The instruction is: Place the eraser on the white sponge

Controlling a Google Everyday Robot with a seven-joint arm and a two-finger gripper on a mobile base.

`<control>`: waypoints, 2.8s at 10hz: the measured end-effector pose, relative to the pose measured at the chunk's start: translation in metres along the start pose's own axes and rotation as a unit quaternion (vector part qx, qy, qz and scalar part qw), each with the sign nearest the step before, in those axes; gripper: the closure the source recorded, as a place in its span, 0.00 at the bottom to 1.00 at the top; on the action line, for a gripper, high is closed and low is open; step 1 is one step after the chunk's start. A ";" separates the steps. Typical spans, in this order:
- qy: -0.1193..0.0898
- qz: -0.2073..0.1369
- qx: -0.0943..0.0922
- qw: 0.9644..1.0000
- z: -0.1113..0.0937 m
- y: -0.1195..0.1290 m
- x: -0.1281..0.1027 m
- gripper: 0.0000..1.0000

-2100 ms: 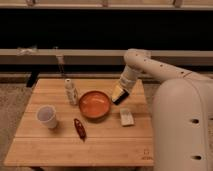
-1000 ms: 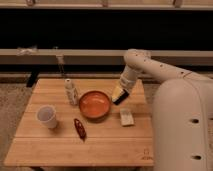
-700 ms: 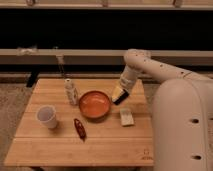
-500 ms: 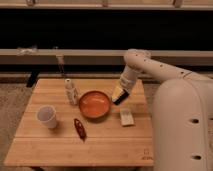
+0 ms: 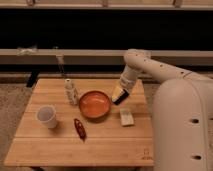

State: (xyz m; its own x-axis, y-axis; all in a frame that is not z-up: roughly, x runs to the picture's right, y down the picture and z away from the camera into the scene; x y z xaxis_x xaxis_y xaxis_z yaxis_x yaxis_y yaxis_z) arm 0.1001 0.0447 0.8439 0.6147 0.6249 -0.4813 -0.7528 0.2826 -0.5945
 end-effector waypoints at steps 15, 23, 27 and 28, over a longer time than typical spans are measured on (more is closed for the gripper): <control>-0.001 0.288 0.114 0.951 0.028 -0.045 -0.024 0.20; 0.004 0.321 0.112 0.940 0.069 -0.082 -0.045 0.20; 0.006 0.314 0.110 0.943 0.076 -0.081 -0.055 0.20; 0.007 0.314 0.110 0.943 0.077 -0.081 -0.056 0.20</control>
State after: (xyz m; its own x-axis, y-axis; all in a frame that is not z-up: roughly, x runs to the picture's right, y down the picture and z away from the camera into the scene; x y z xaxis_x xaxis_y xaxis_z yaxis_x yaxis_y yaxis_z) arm 0.1089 0.0430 0.9684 0.0344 0.7096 -0.7038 -0.9991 0.0056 -0.0432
